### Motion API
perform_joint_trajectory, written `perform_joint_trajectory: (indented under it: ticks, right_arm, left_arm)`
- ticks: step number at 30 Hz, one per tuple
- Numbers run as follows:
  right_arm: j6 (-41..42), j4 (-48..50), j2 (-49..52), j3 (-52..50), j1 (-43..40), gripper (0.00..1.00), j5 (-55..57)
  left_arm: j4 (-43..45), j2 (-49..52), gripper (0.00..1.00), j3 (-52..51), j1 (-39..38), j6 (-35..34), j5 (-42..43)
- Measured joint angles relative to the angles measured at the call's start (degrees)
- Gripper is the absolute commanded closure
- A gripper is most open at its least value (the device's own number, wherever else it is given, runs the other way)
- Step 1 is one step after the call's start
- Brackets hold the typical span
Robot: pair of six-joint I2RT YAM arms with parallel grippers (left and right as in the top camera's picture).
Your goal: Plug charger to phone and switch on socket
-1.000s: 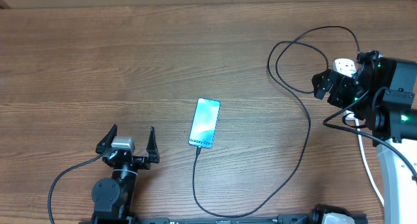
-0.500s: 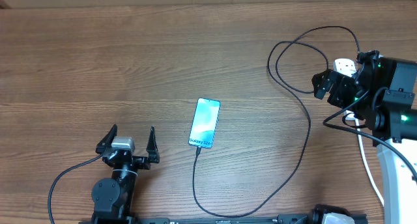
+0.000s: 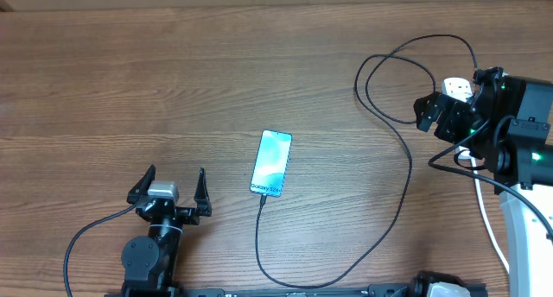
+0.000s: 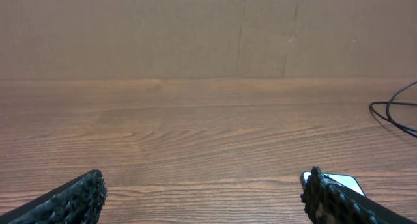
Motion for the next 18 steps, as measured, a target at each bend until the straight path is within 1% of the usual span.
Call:
perform_joint_trajectory:
  ticks: [11,18]
  right_arm:
    - [0.0,-0.8,0.0,-0.8,0.0,0.0,0.0]
    - [0.0,4.3,0.0,-8.7,0.0,0.0,0.0]
  left_arm:
    - [0.0,0.0,0.01,0.0,0.0,0.0,0.0]
    - [0.0,0.0,0.0,0.0,0.0,0.0,0.0]
